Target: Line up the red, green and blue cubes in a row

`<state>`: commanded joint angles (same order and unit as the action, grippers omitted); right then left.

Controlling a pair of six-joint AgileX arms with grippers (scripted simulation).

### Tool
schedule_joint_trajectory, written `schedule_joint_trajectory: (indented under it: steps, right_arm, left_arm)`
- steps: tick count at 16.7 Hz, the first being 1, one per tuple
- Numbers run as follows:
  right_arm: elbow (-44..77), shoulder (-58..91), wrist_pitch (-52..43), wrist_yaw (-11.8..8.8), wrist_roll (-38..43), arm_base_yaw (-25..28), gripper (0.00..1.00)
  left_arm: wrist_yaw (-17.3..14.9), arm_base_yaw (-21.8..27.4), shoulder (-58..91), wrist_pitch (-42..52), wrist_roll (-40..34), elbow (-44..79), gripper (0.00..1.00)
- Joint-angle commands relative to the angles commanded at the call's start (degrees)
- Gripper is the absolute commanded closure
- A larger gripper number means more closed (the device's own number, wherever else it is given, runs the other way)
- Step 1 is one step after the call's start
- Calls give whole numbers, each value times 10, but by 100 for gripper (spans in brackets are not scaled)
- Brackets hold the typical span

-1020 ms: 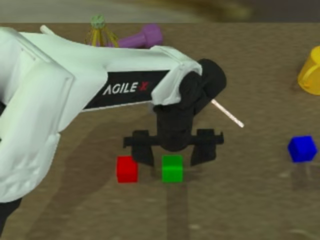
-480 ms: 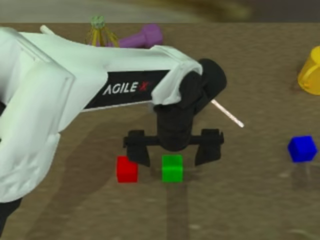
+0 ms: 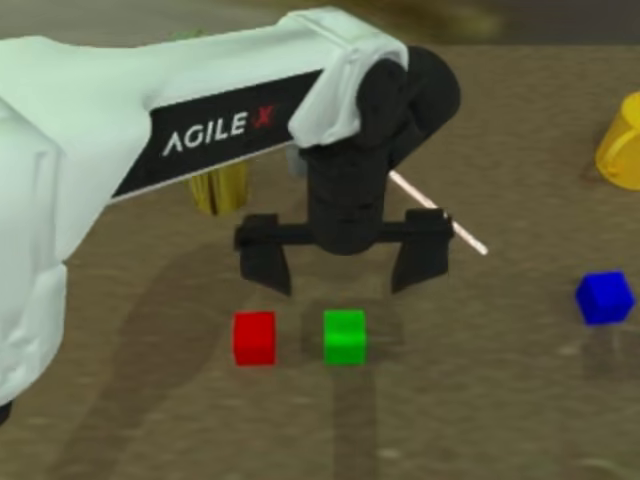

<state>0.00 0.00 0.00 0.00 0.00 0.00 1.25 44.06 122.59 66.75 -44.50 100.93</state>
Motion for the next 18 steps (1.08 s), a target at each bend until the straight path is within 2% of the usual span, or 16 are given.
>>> schedule_joint_trajectory:
  steps: [5, 8, 13, 18]
  right_arm:
    - [0, 0, 0, 0, 0, 0, 0]
    - [30, 30, -21, -2, 1, 5, 0]
    - [158, 187, -113, -2, 4, 19, 0]
    - [332, 451, -250, -1, 8, 37, 0]
  left_arm:
    - [0, 3, 1, 0, 0, 0, 0]
    - [2, -17, -34, -21, 2, -34, 0]
    - [6, -98, -211, -115, 25, -186, 0]
    - [8, -212, -507, -259, 95, -427, 0]
